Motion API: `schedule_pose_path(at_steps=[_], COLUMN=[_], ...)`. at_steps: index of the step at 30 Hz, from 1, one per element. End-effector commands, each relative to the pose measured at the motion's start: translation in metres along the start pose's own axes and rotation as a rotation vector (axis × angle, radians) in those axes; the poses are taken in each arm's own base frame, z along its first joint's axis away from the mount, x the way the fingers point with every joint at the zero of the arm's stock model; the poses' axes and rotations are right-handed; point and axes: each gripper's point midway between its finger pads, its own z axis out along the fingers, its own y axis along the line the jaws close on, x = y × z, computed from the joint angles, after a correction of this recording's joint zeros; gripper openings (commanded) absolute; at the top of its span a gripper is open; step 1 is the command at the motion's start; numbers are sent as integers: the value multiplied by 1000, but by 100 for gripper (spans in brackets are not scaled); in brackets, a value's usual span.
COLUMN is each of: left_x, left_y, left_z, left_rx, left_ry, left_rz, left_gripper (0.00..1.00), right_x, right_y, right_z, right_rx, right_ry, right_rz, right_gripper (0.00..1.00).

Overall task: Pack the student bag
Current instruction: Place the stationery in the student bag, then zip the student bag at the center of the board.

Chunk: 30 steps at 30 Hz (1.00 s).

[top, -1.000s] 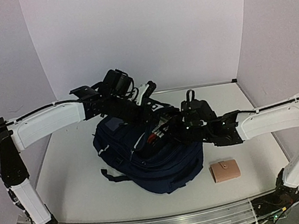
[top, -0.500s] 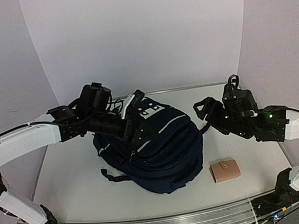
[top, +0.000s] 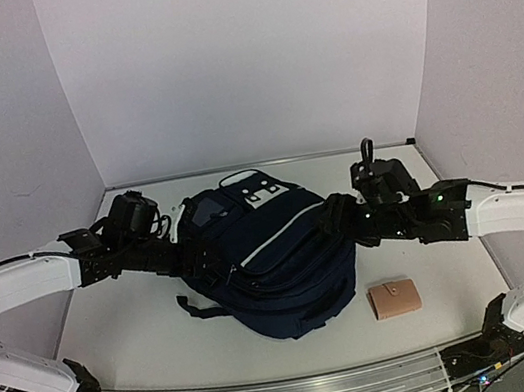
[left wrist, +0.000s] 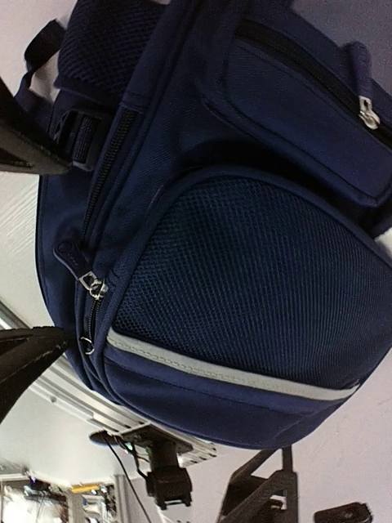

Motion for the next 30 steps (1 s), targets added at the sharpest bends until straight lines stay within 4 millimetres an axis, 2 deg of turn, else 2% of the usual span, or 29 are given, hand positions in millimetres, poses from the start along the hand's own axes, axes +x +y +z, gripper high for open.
schedule_pose_path(at_steps=[1, 6, 10, 12, 15, 19, 23, 30], left_x=[-9, -5, 1, 5, 5, 8, 12, 19], left_y=[-9, -12, -8, -6, -9, -12, -17, -27], left_z=[2, 13, 24, 30, 35, 38, 36, 29], left_rx=[33, 67, 63, 63, 86, 117, 148, 193], left_ry=[-25, 15, 79, 108, 117, 133, 144, 128], left_rz=[15, 49, 64, 67, 80, 89, 108, 146], left_gripper=[54, 51, 39, 37, 40, 44, 48, 52], right_x=[-3, 6, 6, 7, 11, 16, 18, 20], right_y=[35, 32, 33, 33, 30, 25, 22, 23], right_z=[5, 22, 28, 30, 37, 44, 47, 52], right_rx=[-103, -74, -68, -66, -54, -36, -26, -24], right_ry=[35, 63, 64, 64, 73, 83, 83, 90], right_rz=[-13, 2, 7, 8, 12, 21, 24, 21], right_gripper=[66, 60, 56, 53, 46, 27, 21, 18])
